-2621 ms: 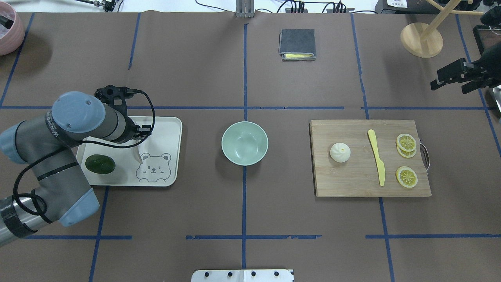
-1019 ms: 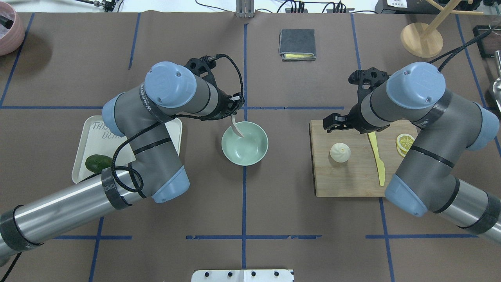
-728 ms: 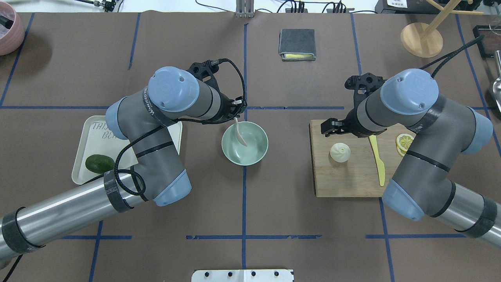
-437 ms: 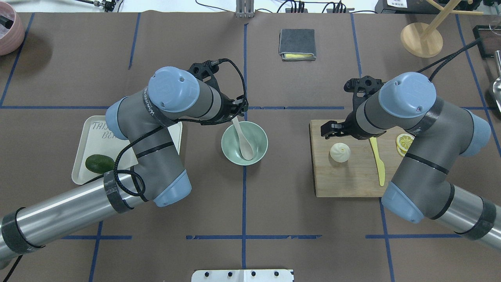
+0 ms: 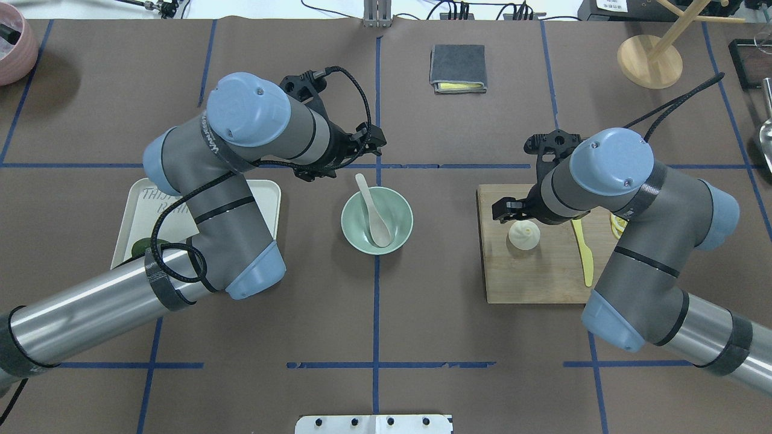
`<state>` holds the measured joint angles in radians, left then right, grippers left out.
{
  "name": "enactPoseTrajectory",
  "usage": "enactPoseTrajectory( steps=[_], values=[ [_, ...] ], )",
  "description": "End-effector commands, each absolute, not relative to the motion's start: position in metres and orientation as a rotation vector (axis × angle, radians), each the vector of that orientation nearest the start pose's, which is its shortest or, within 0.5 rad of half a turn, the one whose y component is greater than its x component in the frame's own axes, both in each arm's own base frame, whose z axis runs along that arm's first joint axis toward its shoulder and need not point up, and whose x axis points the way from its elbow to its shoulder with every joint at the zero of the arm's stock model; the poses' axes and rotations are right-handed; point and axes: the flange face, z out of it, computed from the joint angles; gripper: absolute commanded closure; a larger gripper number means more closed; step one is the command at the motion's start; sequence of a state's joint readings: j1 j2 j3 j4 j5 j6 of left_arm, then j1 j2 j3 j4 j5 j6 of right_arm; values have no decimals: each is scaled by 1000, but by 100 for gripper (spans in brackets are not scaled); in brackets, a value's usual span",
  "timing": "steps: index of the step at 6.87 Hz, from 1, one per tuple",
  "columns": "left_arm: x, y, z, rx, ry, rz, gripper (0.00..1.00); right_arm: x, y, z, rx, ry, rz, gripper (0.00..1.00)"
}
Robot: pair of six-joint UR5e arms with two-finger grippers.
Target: Put spoon and bun in bowl
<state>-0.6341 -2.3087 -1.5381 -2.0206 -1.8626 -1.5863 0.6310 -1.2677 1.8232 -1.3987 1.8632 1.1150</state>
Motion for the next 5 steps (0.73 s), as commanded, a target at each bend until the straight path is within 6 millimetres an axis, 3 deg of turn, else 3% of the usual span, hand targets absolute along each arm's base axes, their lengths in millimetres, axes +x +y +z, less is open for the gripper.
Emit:
enactPoseTrajectory(
  steps=[1, 2, 3, 4, 5],
  values=[
    [482, -502, 172, 92, 1157, -407, 0, -444, -432, 382, 122, -726, 41, 1],
    [460, -506, 169, 124, 1130, -392, 0, -443, -432, 380, 123, -729, 41, 25],
    [439, -517, 167, 140, 1104, -392, 0, -442, -432, 379, 120, -731, 39, 69],
    [422, -530, 167, 145, 1103, -382, 0, -440, -431, 377, 117, -731, 40, 100],
    [399, -544, 168, 155, 1076, -373, 0, -435, -430, 373, 120, -741, 38, 100]
  ],
)
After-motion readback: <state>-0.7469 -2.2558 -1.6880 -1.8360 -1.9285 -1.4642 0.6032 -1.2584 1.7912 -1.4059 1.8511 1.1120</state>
